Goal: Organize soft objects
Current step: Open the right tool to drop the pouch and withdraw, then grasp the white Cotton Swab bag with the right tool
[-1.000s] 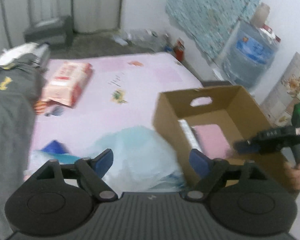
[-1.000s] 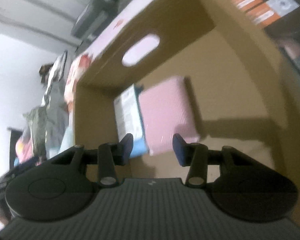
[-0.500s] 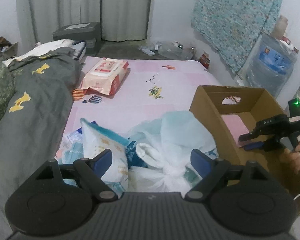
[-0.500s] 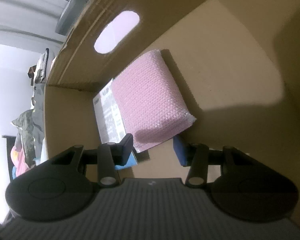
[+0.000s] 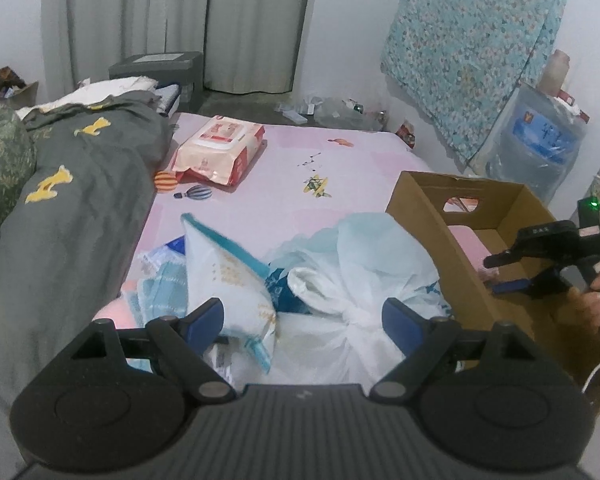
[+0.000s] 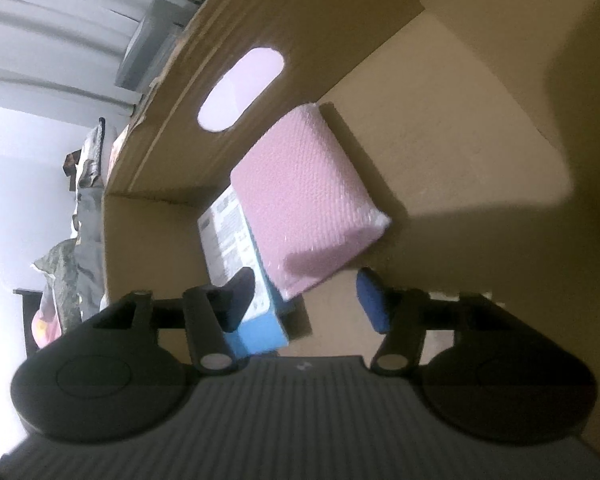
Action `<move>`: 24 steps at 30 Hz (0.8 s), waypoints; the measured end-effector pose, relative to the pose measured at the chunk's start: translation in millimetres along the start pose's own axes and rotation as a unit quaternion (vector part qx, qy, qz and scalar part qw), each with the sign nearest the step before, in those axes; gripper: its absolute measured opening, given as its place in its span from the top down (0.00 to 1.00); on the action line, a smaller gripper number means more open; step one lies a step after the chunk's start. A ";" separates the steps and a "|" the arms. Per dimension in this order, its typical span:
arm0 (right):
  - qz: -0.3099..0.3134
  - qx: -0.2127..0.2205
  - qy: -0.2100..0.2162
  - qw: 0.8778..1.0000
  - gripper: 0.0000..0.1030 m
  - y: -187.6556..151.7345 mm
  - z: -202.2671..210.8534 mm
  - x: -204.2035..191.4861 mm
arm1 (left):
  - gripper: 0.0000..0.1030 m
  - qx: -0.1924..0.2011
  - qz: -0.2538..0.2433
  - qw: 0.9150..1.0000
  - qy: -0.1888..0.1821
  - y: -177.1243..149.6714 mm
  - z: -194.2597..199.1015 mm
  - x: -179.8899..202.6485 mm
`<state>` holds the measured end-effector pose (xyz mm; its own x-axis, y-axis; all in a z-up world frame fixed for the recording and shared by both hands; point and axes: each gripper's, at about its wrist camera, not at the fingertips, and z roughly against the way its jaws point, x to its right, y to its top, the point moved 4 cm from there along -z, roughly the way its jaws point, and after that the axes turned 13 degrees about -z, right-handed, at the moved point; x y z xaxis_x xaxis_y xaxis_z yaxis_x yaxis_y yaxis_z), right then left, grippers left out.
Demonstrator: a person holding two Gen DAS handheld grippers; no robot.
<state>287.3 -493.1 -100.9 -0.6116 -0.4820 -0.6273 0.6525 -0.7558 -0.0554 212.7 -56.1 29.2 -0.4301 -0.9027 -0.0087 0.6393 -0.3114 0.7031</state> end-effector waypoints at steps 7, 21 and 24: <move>0.050 0.009 0.009 0.999 0.38 -33.5 40.4 -22.2 | 0.16 0.006 0.005 1.000 0.015 -18.0 7.1 -14.1; 0.181 -0.105 0.152 0.966 0.38 -135.3 -0.8 -186.4 | 0.47 -0.027 0.007 0.998 0.058 3.2 -37.0 -49.4; 0.185 -0.130 0.140 0.964 0.40 -147.1 -43.6 -210.7 | 0.48 -0.059 0.012 0.997 0.043 5.9 -61.3 -58.3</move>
<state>339.7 -261.1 5.5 -0.1939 -0.5307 -0.8251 0.9153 -0.4005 0.0425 280.6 -23.5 -9.7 -0.3612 -0.9307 -0.0582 0.7212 -0.3184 0.6152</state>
